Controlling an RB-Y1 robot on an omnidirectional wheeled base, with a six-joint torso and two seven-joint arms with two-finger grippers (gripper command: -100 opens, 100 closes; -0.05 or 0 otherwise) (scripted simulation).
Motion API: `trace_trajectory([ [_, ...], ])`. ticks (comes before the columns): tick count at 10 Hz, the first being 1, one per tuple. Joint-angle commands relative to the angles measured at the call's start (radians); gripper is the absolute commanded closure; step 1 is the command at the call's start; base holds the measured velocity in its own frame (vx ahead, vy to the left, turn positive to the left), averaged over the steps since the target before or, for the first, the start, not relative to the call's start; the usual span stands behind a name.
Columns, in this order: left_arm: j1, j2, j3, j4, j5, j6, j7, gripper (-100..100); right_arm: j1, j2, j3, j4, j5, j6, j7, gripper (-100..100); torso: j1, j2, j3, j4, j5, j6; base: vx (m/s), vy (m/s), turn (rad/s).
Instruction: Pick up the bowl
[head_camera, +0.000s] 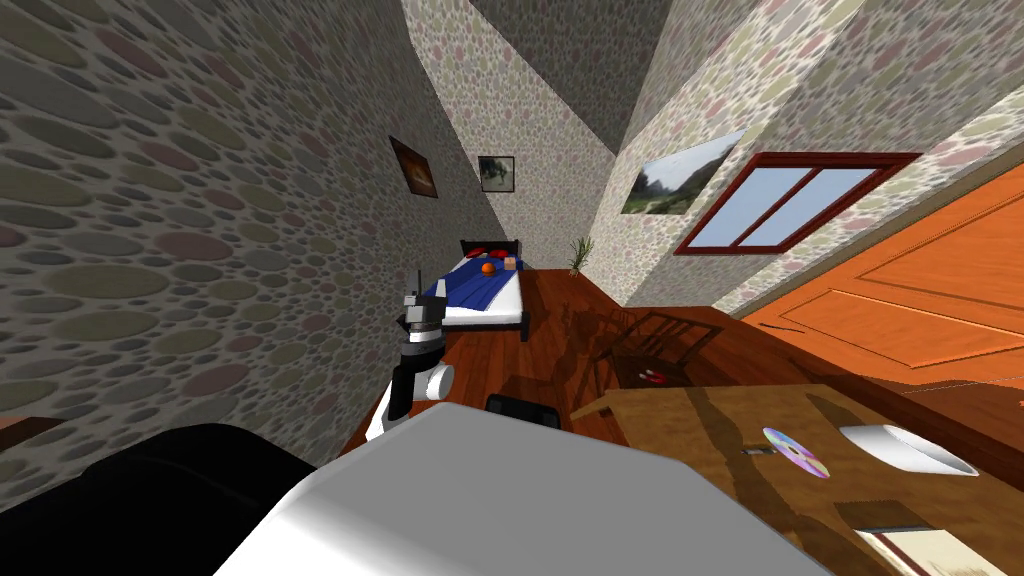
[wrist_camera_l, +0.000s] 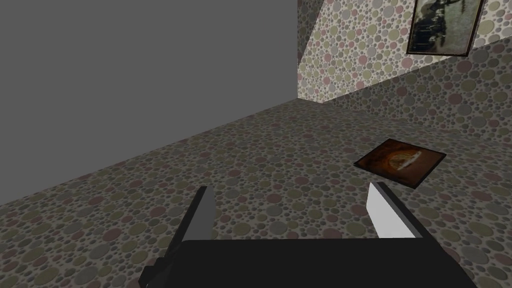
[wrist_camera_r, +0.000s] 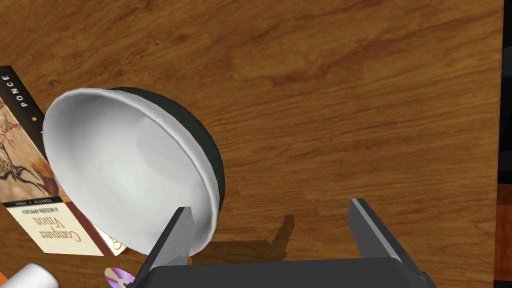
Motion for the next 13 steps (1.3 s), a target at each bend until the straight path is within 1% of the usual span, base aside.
trace_trajectory([
  [1,0.000,0.000,0.000,0.000,0.000,0.000,0.000,0,-0.017,-0.001,0.026,0.011,0.007,0.018,-0.005,-100,0.000,0.000,0.000,0.000,0.000,0.000,-0.059,-0.225,0.163],
  [2,0.000,0.000,0.000,0.000,0.000,0.000,0.000,0,-0.021,0.012,0.031,0.007,0.008,0.015,-0.006,-100,0.000,0.000,0.000,0.000,0.000,0.000,-0.041,-0.217,0.102],
  [3,0.000,0.000,0.000,0.000,0.000,0.000,0.000,0,-0.022,0.001,0.032,0.007,0.005,0.014,-0.008,-100,0.000,0.000,0.000,0.000,0.000,0.000,-0.013,-0.096,0.028],
  [4,0.000,0.000,0.000,0.000,0.000,0.000,0.000,0,-0.024,0.002,0.033,0.007,0.006,0.015,-0.009,0,0.007,-0.002,-0.001,0.000,0.001,0.001,-0.003,-0.019,0.000],
  [5,0.000,0.000,0.000,0.000,0.000,0.000,0.000,0,-0.073,0.052,-0.017,0.057,-0.045,0.065,0.041,-100,0.012,-0.003,-0.002,-0.001,0.002,0.001,0.017,-0.039,-0.351],
  [6,0.000,0.000,0.000,0.000,0.000,0.000,0.000,0,-0.095,0.078,-0.042,0.072,-0.064,0.083,0.062,-100,0.013,-0.004,-0.002,-0.001,0.002,0.002,0.029,-0.028,-0.397],
  [7,0.000,0.000,0.000,0.000,0.000,0.000,0.000,0,-0.114,0.090,-0.091,0.107,-0.064,0.083,0.097,-100,0.013,-0.004,-0.002,-0.001,0.002,0.002,0.021,-0.003,-0.250],
  [8,0.000,0.000,0.000,0.000,0.000,0.000,0.000,0,-0.139,0.090,-0.104,0.112,-0.064,0.083,0.130,-100,0.015,-0.005,-0.003,-0.001,0.003,0.001,0.005,0.009,-0.074],
  [10,0.000,0.000,0.000,0.000,0.000,0.000,0.000,0,-0.163,0.090,-0.104,0.112,-0.064,0.083,0.184,-100,0.016,-0.004,-0.002,-0.001,0.004,-0.001,-0.002,0.003,0.019],
  [13,0.000,0.000,0.000,0.000,0.000,0.000,0.000,0,-0.163,0.090,-0.104,0.112,-0.064,0.083,0.266,-100,0.015,-0.004,-0.002,-0.001,0.004,0.000,0.000,0.000,0.000],
])
